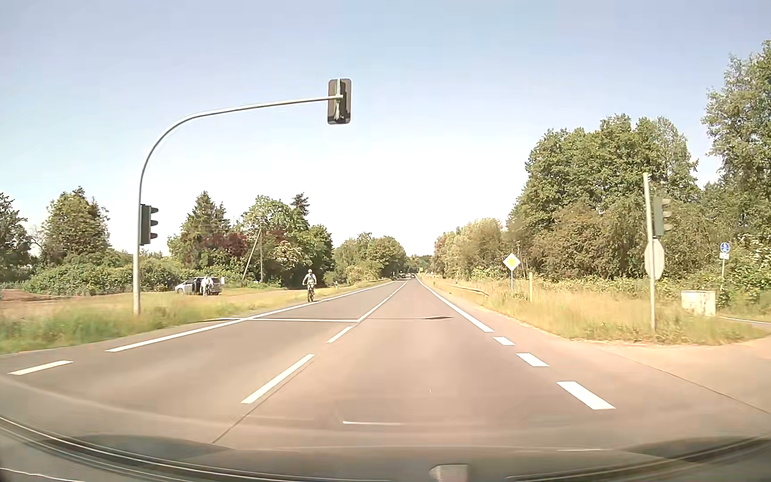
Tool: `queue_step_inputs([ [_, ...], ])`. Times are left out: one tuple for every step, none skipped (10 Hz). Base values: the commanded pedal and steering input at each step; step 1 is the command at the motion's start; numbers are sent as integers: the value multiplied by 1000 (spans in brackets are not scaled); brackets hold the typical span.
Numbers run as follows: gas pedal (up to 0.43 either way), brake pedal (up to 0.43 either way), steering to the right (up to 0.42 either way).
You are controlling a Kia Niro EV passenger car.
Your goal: Follow the waypoints while adhering to traffic rules and regulations
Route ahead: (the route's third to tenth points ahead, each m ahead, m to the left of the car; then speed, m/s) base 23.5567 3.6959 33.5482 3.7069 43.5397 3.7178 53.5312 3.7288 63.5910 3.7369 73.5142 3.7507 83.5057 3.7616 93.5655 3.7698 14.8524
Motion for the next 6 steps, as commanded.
queue_step_inputs([
  [319, 30, -1],
  [319, 30, -1],
  [319, 30, -1],
  [319, 30, -1],
  [319, 30, -1],
  [331, 24, -1],
])
